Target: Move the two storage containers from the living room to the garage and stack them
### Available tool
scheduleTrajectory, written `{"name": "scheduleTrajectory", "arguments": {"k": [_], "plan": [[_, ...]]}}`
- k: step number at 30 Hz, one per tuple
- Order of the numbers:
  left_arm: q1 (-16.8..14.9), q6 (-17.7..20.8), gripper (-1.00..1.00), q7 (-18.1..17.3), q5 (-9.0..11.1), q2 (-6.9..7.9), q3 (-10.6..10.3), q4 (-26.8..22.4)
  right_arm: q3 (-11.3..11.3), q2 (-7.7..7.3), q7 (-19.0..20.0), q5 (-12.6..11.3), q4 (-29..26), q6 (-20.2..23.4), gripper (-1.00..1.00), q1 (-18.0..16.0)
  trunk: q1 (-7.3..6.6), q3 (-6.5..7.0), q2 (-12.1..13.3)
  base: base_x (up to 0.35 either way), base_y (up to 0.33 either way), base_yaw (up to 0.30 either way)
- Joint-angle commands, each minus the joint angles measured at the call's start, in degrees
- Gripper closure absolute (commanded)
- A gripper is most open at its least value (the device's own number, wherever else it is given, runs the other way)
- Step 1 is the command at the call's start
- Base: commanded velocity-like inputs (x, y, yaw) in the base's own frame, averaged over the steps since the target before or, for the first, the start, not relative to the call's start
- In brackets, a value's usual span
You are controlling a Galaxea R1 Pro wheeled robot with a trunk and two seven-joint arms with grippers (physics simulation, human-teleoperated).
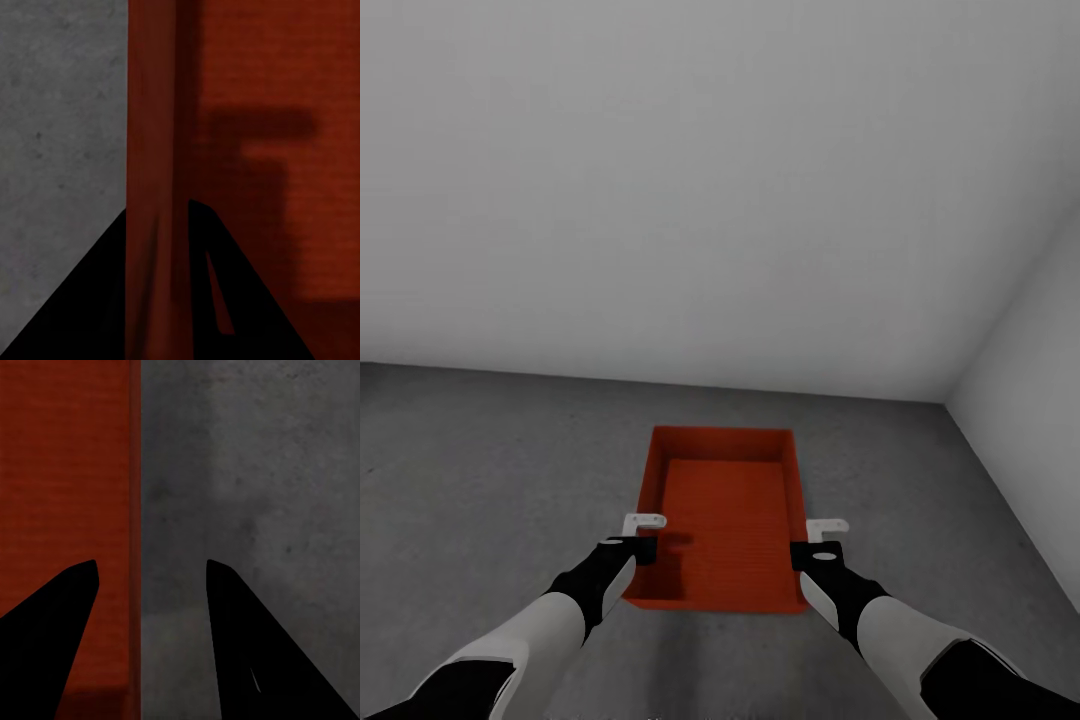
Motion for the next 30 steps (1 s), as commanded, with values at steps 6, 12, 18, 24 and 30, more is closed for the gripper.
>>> {"name": "scheduleTrajectory", "arguments": {"k": [6,12,18,24,30], "plan": [[0.0,0.4,1.00,0.5,0.1,0.03,0.4,0.0,-1.2,-0.02,1.9,0.4,-0.9,-1.1,1.00,-0.1,-0.01,-0.60,0.0,0.000,0.000,0.000],[0.0,0.4,1.00,0.5,0.1,0.03,0.4,0.0,-1.2,-0.03,1.9,0.4,-0.9,-1.1,1.00,-0.1,-0.01,-1.15,0.0,0.000,0.000,0.000],[0.0,0.4,1.00,0.5,0.1,0.03,0.4,0.0,-1.2,-0.02,1.9,0.4,-0.9,-1.1,1.00,-0.1,-0.01,-1.70,0.0,0.000,0.000,0.000],[0.0,0.4,1.00,0.5,0.1,0.03,0.4,0.0,-1.2,-0.03,1.9,0.4,-0.9,-1.1,1.00,-0.1,-0.01,-2.26,0.0,0.000,0.000,0.000],[0.0,0.4,1.00,0.5,0.1,0.03,0.4,0.0,-1.2,-0.02,1.9,0.4,-0.9,-1.1,1.00,-0.1,-0.01,-2.81,0.0,0.000,0.000,0.000]]}}
